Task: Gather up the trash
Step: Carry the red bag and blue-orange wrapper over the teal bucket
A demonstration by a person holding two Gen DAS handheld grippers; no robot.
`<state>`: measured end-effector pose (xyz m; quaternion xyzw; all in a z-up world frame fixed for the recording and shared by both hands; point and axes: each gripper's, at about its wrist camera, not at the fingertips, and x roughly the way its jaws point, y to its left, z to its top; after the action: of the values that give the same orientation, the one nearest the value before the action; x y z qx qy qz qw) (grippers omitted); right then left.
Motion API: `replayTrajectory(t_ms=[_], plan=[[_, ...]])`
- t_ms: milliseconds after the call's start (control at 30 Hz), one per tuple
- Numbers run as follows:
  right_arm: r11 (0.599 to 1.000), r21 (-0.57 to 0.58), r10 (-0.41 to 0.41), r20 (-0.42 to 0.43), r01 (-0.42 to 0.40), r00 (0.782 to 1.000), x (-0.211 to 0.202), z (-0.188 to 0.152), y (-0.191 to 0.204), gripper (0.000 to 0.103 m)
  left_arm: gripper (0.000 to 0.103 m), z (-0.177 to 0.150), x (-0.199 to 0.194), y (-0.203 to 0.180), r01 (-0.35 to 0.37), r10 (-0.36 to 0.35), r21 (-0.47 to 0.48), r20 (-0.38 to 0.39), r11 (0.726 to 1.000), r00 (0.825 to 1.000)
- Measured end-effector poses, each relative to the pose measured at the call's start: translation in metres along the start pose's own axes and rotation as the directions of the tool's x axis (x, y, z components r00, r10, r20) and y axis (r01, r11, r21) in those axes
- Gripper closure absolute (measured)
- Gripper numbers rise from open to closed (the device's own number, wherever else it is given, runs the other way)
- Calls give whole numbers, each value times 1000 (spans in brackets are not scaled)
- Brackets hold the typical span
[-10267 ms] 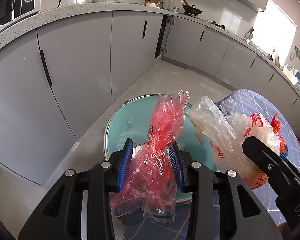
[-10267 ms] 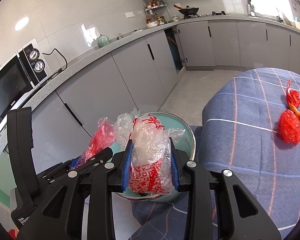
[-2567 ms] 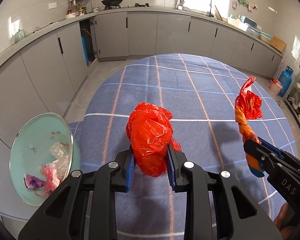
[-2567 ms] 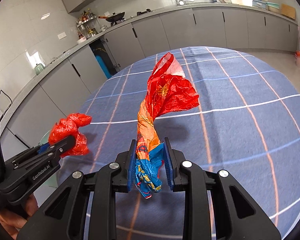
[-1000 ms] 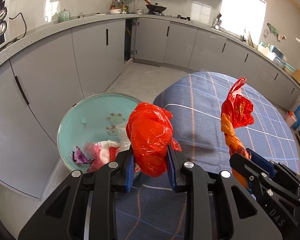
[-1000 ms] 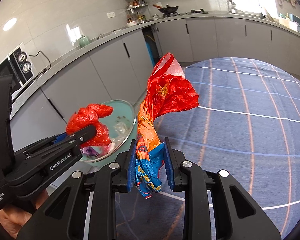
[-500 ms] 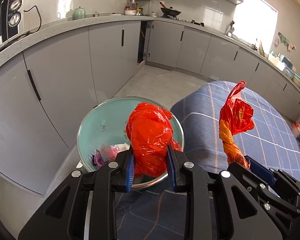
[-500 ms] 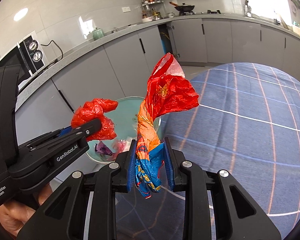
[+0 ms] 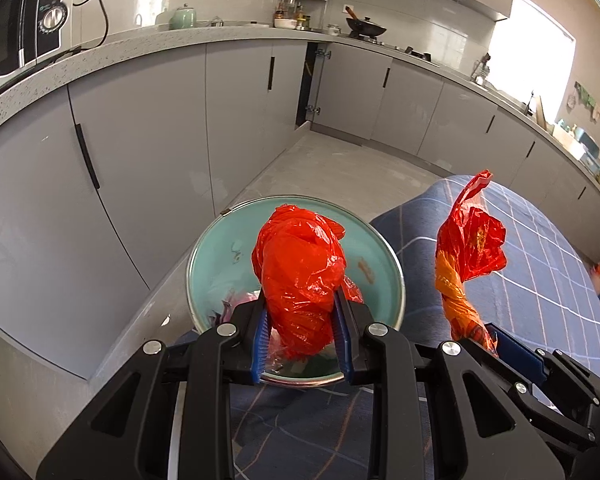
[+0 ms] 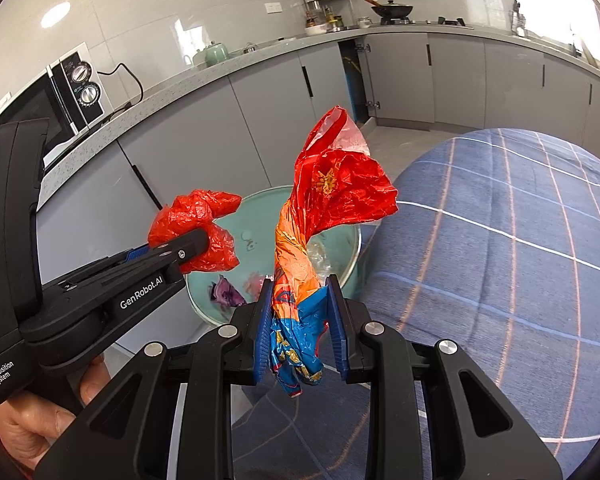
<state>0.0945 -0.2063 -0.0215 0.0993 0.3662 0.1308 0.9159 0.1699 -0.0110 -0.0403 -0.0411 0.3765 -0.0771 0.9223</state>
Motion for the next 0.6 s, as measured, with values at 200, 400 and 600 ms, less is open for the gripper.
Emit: replayTrajectory(t_ms=[200,400,600], plan=[[1000,-19,1,-18,-2,1000,11,3,8,76,76,1,5,17,-19,19,-29,-5,999,1000],[1000,-31,3,-34,-4,999,25,6,14,76,76,3,13,22,-25,24,-39,-18,999,1000],[999,-36,-3,-44,1,999,38,12,15,76,76,7,22,21,-28,27,-39,-31,999,999]])
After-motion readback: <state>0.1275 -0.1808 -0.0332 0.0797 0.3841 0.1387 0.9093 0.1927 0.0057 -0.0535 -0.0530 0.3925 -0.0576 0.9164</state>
